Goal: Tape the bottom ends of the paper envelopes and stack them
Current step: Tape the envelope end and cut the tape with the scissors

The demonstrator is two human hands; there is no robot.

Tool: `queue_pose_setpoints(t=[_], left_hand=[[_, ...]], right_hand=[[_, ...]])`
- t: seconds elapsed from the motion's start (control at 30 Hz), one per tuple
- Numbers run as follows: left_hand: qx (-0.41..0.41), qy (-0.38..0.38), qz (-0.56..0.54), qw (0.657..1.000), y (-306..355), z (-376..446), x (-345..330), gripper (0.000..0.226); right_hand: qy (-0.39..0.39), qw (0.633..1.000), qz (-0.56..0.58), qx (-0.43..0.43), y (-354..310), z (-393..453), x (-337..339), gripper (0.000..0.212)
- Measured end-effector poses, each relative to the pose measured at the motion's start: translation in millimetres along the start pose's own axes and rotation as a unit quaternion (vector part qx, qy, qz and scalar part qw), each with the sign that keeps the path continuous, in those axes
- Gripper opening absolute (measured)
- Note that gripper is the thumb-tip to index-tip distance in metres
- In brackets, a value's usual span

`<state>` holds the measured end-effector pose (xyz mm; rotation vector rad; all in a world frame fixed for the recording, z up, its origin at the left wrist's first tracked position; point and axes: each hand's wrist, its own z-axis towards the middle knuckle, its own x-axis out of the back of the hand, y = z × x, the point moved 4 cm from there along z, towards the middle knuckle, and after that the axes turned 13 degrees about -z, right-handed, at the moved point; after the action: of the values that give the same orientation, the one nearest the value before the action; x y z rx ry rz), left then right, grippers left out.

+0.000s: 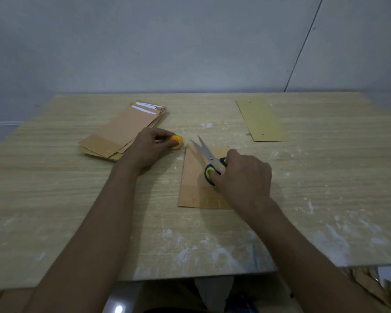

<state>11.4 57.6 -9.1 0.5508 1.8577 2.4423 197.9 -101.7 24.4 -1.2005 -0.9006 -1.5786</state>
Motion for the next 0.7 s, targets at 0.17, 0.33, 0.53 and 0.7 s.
queue_pose_setpoints(t=[0.17,0.33,0.53,0.7], left_hand=[[0.001,0.001,0.014,1.0,-2.2,-0.1,0.1,0.022],[-0.005,0.002,0.017,1.0,-1.2,-0.9,-1.2,0.022],[-0.008,-0.007,0.012,1.0,1.1,-3.4,-0.1,0.021],[0.001,-0.007,0.009,1.0,1.9,-4.9,-1.0,0.022]], right_hand=[[-0.012,1.0,-0.01,0.024,-8.5,-3.1,-6.0,0.035],[-0.016,0.999,-0.012,0.032,-12.2,-8.1,-2.3,0.033],[-0.017,0.999,-0.022,0.039,-16.4,-15.7,7.3,0.031],[-0.034,0.997,-0.034,0.053,-28.9,-11.5,9.1,0.024]])
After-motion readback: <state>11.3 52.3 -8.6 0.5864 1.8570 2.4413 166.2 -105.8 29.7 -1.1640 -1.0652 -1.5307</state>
